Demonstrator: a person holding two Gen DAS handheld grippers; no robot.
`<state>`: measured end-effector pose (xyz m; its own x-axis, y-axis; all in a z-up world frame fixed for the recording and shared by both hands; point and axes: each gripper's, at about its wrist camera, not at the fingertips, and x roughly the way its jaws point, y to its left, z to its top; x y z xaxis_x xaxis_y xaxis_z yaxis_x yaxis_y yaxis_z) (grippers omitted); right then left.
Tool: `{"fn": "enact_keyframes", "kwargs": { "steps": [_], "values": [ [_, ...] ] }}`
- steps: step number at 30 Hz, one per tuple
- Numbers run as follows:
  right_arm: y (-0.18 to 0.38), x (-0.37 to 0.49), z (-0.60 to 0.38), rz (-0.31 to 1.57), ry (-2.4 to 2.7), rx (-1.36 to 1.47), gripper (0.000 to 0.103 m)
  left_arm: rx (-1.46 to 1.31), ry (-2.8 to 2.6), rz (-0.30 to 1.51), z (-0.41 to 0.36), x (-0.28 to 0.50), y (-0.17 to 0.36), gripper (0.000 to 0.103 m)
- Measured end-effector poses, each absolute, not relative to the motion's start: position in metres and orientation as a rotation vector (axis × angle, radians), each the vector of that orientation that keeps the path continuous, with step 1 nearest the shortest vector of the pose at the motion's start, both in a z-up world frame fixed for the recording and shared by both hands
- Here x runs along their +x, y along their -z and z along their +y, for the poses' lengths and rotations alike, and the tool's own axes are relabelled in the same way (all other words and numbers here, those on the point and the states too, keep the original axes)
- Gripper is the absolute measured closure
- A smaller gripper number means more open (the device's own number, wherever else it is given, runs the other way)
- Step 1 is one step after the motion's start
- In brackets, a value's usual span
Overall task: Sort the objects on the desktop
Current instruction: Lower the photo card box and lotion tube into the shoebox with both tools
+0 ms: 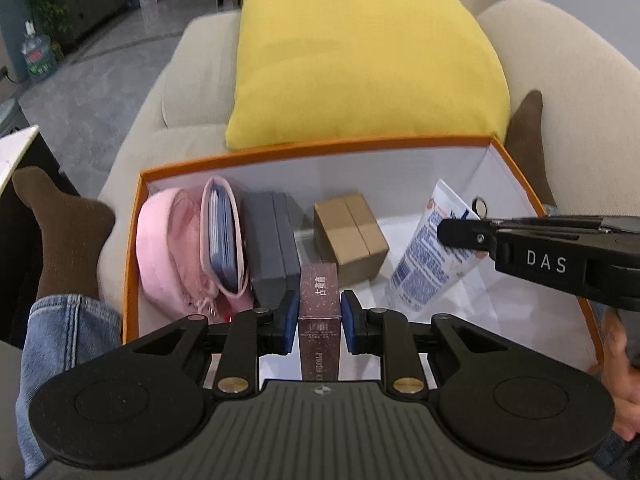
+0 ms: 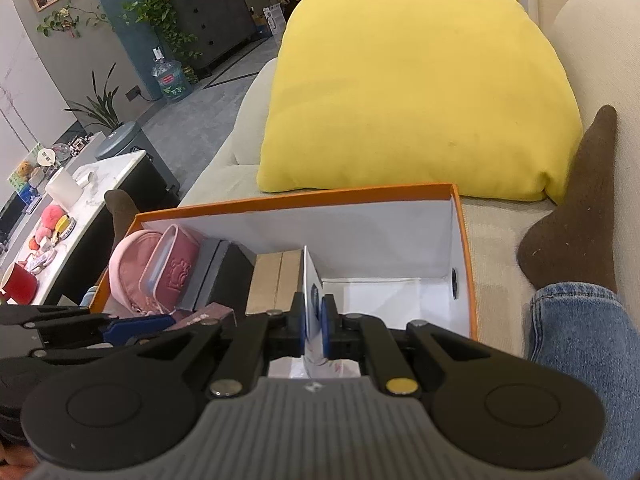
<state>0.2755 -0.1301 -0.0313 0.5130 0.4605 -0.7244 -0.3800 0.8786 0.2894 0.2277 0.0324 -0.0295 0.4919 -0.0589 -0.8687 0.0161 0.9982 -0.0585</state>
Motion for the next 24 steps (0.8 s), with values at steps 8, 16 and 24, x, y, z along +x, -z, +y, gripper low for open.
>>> {"fn": "enact_keyframes", "kwargs": {
  "steps": [8, 16, 24],
  "values": [
    [0.032, 0.272, -0.134, 0.912, -0.519, 0.117, 0.096, -0.014, 0.064, 1.195, 0.031, 0.237, 0.037, 0.077],
    [0.030, 0.271, -0.138, 0.903, -0.515, 0.123, 0.095, 0.019, 0.093, 1.215, 0.025, 0.241, 0.040, 0.078],
    [0.032, 0.271, -0.141, 0.903, -0.513, 0.129, 0.096, -0.028, -0.025, 1.084, 0.020, 0.245, 0.034, 0.078]
  ]
}}
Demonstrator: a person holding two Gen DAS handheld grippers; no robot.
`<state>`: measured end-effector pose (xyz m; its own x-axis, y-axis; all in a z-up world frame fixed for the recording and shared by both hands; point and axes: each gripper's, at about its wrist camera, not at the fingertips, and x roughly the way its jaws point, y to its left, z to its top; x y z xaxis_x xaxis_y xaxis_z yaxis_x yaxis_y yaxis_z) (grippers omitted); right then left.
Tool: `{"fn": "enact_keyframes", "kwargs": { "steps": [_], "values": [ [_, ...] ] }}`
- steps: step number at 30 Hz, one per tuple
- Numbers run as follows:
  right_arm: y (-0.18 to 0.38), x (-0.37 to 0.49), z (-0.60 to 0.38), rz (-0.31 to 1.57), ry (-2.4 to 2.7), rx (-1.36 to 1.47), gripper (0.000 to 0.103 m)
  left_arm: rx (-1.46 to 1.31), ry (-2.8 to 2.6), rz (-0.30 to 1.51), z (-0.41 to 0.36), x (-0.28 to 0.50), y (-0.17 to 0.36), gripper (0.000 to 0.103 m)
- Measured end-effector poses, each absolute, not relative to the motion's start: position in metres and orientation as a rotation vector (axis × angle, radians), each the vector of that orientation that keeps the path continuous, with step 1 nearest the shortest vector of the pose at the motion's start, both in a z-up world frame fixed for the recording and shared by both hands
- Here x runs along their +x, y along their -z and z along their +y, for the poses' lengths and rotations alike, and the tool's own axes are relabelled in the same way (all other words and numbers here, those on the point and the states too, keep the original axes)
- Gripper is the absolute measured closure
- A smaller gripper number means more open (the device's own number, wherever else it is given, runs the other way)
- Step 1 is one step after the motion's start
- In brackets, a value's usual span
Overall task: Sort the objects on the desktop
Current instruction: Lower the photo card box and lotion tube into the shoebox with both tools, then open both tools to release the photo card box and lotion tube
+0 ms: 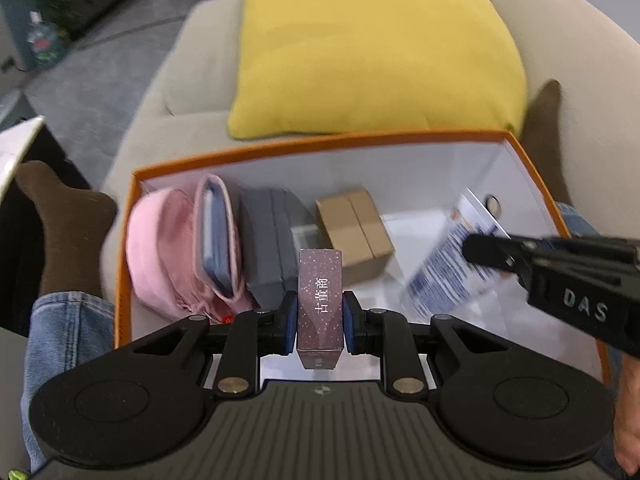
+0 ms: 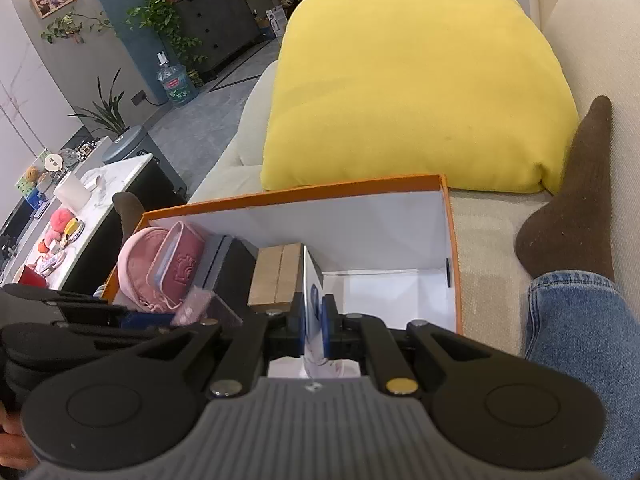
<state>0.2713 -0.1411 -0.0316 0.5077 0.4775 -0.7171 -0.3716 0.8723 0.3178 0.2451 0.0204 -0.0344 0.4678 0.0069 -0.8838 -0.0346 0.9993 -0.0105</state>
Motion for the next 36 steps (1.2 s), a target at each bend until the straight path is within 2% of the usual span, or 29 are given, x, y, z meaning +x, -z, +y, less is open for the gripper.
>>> {"fn": "enact_keyframes", "kwargs": {
  "steps": [18, 28, 36],
  "values": [
    [0.031, 0.293, -0.130, 0.882, -0.500, 0.130, 0.096, -0.038, -0.138, 0.898, 0.015, 0.277, 0.046, 0.078],
    [0.039, 0.306, -0.109, 0.831, -0.453, 0.081, 0.096, -0.090, -0.087, 0.902, 0.026, 0.278, 0.048, 0.077],
    [0.042, 0.309, -0.101, 0.869, -0.443, 0.143, 0.093, -0.166, -0.036, 0.888, 0.042, 0.271, 0.034, 0.077]
  ]
}}
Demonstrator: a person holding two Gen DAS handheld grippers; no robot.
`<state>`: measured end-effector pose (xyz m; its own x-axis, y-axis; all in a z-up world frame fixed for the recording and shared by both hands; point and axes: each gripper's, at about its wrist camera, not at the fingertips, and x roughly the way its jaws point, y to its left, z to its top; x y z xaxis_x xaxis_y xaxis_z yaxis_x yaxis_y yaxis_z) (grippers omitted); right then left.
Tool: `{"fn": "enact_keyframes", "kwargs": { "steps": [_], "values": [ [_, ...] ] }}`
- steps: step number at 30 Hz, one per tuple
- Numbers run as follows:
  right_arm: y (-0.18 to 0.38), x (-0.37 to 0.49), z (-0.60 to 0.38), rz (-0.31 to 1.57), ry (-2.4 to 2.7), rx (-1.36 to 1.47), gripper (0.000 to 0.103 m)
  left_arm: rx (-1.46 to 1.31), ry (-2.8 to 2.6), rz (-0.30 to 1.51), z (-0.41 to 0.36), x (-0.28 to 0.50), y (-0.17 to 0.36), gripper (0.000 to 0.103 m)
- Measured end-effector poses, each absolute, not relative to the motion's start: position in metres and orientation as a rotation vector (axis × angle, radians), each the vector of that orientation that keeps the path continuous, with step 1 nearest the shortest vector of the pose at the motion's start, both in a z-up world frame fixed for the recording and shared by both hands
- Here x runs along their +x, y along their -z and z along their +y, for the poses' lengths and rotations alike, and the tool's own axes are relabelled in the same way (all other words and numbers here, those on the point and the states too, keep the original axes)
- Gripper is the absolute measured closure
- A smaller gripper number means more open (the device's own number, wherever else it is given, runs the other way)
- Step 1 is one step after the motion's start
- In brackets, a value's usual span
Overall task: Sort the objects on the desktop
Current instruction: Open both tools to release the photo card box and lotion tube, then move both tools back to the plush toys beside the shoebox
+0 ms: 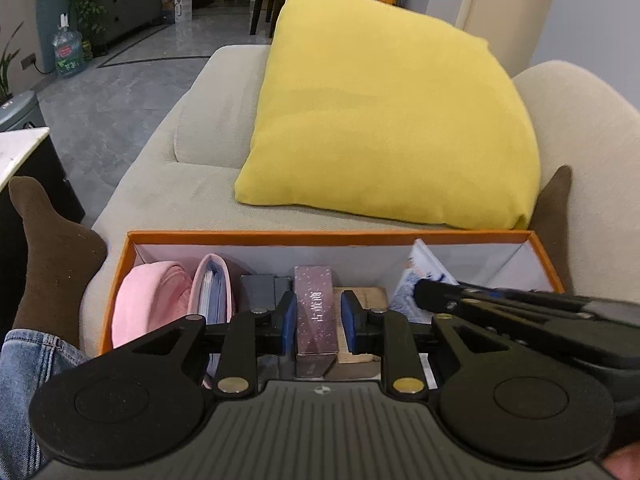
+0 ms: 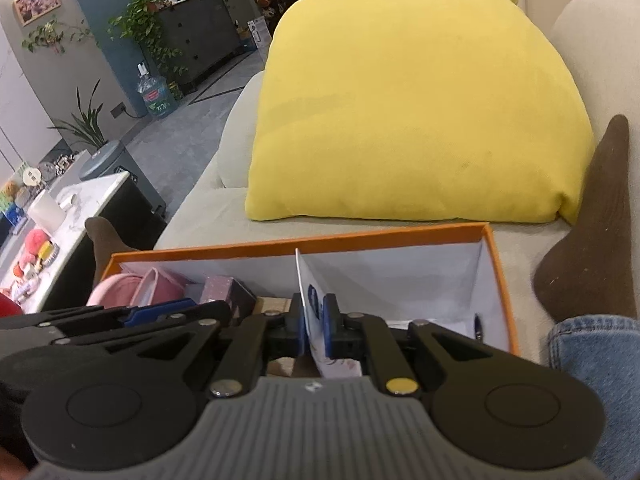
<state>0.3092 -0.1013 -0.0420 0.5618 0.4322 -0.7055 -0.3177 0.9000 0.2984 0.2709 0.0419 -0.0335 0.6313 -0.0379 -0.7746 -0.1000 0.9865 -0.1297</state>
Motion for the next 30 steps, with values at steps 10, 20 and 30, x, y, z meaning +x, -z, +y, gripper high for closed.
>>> {"fn": "enact_keyframes", "kwargs": {
  "steps": [10, 20, 30],
  "values": [
    [0.042, 0.305, -0.098, 0.894, -0.442, 0.153, 0.085, -0.144, -0.004, 0.865, 0.048, 0.249, 0.018, 0.075],
    [0.031, 0.289, -0.101, 0.823, -0.438, 0.102, 0.060, -0.132, 0.028, 0.812, 0.055, 0.215, -0.009, 0.074],
    [-0.014, 0.209, -0.139, 0.679, -0.470, 0.106, 0.054, -0.105, 0.103, 0.767, 0.058, 0.133, -0.041, 0.073]
  ]
}}
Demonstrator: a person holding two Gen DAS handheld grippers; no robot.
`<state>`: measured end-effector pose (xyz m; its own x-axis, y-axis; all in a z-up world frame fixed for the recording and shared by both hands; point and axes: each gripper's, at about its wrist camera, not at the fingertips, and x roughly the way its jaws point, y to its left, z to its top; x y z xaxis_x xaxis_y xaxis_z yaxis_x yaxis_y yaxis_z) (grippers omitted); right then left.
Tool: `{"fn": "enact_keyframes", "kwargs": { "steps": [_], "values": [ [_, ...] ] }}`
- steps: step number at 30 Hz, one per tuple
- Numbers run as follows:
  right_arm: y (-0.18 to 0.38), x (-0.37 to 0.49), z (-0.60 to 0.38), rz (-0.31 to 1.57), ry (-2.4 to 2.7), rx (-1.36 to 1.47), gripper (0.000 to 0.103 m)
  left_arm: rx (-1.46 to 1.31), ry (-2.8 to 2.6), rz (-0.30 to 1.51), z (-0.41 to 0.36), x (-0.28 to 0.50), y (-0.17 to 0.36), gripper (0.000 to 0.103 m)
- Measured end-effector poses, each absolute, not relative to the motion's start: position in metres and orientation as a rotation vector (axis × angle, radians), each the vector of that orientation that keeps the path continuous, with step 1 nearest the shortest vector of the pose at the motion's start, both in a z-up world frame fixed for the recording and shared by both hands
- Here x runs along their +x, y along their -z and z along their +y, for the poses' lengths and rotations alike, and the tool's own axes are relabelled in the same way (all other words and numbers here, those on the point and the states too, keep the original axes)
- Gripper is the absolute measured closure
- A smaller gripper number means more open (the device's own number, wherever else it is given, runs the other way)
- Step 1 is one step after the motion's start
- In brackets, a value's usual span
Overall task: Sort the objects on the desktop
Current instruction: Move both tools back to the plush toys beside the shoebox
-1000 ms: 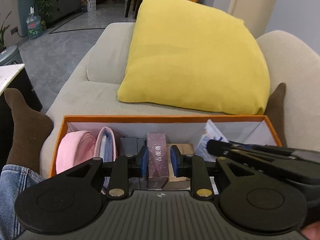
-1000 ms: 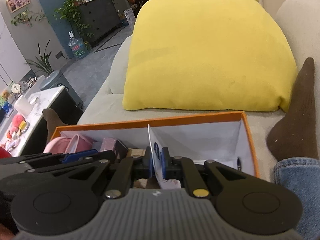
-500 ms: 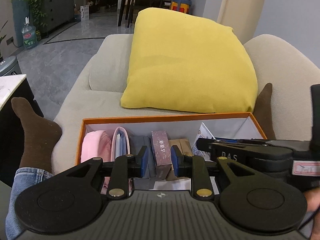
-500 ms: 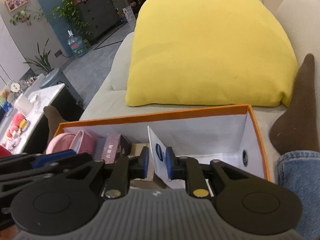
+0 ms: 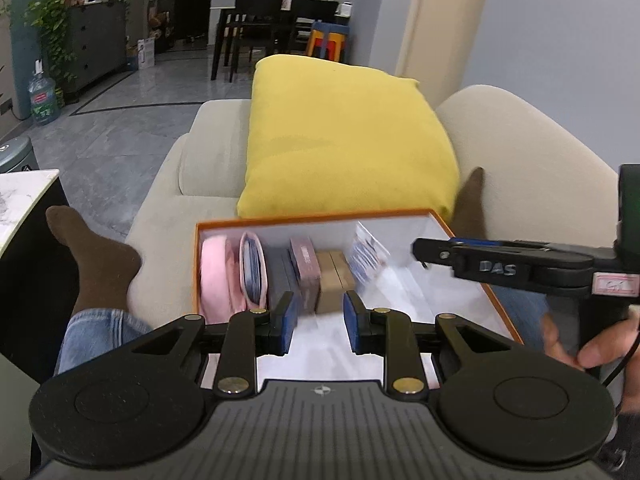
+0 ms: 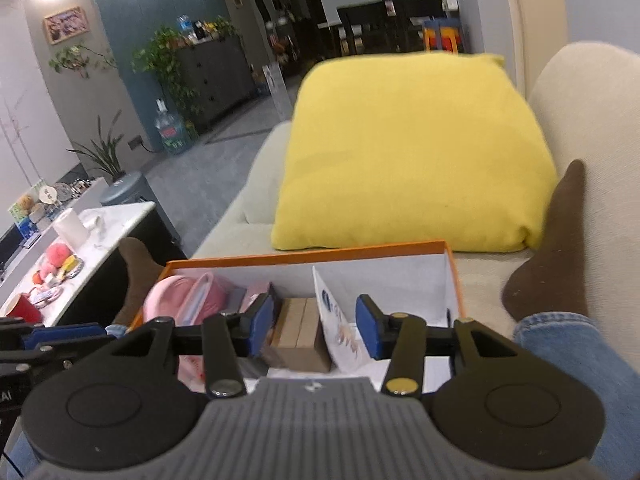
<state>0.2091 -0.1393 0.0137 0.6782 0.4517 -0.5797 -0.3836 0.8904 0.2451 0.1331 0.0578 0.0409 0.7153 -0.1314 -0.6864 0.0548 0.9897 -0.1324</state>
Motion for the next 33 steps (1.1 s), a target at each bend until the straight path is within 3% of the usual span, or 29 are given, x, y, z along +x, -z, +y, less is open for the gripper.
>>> {"fn": "enact_keyframes", "kwargs": {
  "steps": [7, 9, 18, 23, 28, 31, 33],
  "values": [
    [-0.016, 0.123, -0.171, 0.712, -0.453, 0.069, 0.053, -0.116, 0.142, 0.825, 0.054, 0.077, -0.032, 0.070],
    [-0.007, 0.097, -0.173, 0.751, -0.469, 0.069, 0.053, -0.131, 0.155, 0.858, 0.051, 0.062, -0.022, 0.066],
    [0.066, 0.029, -0.172, 1.021, -0.461, 0.092, 0.053, -0.186, 0.183, 1.005, 0.045, 0.007, 0.036, 0.066],
    [0.072, 0.013, -0.163, 1.016, -0.508, 0.091, 0.054, -0.133, 0.103, 0.956, 0.053, -0.016, 0.042, 0.066],
    [0.072, 0.004, -0.132, 1.021, -0.600, 0.072, 0.053, -0.074, 0.037, 0.933, 0.070, -0.018, 0.040, 0.052],
    [0.074, 0.002, -0.114, 1.023, -0.615, 0.024, 0.038, -0.027, 0.029, 0.970, 0.077, -0.010, 0.046, 0.050],
    [0.076, 0.003, -0.103, 1.016, -0.620, -0.027, 0.034, -0.011, 0.023, 1.002, 0.080, -0.004, 0.053, 0.048]
  ]
}}
